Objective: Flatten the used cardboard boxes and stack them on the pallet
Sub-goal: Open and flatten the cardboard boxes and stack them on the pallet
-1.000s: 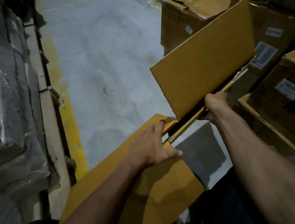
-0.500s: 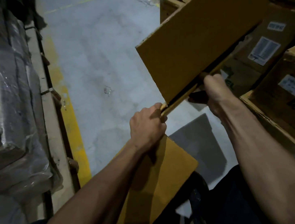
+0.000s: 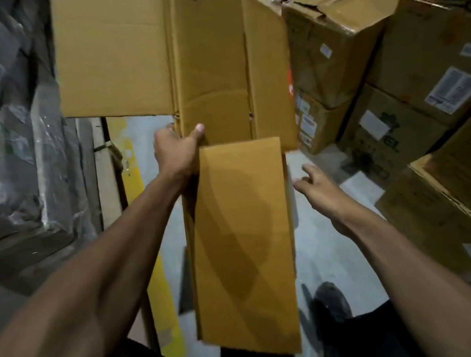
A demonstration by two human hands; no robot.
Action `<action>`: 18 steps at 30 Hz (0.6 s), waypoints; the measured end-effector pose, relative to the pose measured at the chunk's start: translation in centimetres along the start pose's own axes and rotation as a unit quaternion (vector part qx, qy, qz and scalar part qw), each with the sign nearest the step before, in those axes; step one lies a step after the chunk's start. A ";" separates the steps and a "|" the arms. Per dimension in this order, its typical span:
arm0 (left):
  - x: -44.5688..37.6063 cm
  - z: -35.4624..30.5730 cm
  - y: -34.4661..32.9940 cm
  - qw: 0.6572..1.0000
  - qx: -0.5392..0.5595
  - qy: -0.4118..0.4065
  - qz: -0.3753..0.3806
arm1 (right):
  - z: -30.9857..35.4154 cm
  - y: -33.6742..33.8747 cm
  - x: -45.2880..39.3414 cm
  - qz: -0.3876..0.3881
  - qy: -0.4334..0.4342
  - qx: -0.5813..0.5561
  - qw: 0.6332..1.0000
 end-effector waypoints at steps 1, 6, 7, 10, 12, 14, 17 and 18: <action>-0.6 -0.4 0.4 1.000 0.008 0.010 -0.013 | -0.6 -0.1 0.0 -0.005 -0.022 0.002 1.000; -4.7 -1.4 2.2 0.995 0.056 0.048 -0.070 | -3.7 -0.3 -0.1 -0.035 -0.133 -0.068 0.988; -5.7 -1.2 2.5 0.993 0.071 0.057 -0.080 | -4.1 -0.3 -0.1 -0.049 -0.158 -0.104 0.981; -7.9 -0.4 3.0 0.983 0.119 0.098 -0.096 | -5.3 -0.2 -0.1 -0.082 -0.223 -0.239 0.942; -8.9 0.0 3.0 0.974 0.157 0.125 -0.105 | -5.7 -0.5 0.0 -0.063 -0.264 -0.315 0.909; -9.4 0.6 2.9 0.964 0.192 0.141 -0.120 | -5.7 -1.1 0.0 -0.065 -0.273 -0.410 0.868; -9.8 1.7 1.6 0.953 0.224 0.182 -0.096 | -5.4 -1.5 -1.3 -0.087 -0.212 -0.523 0.821; -9.7 2.0 1.2 0.948 0.230 0.201 -0.093 | -5.6 -1.4 -1.8 -0.089 -0.195 -0.540 0.814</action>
Point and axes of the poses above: each hand's wrist, its own x-axis away from the middle knuckle, its own y-axis out of the back of the hand, z = x × y, the point moved 4 cm from there along -x, towards the middle knuckle, and after that the axes turned 7 degrees about z, right-handed, at the moved point
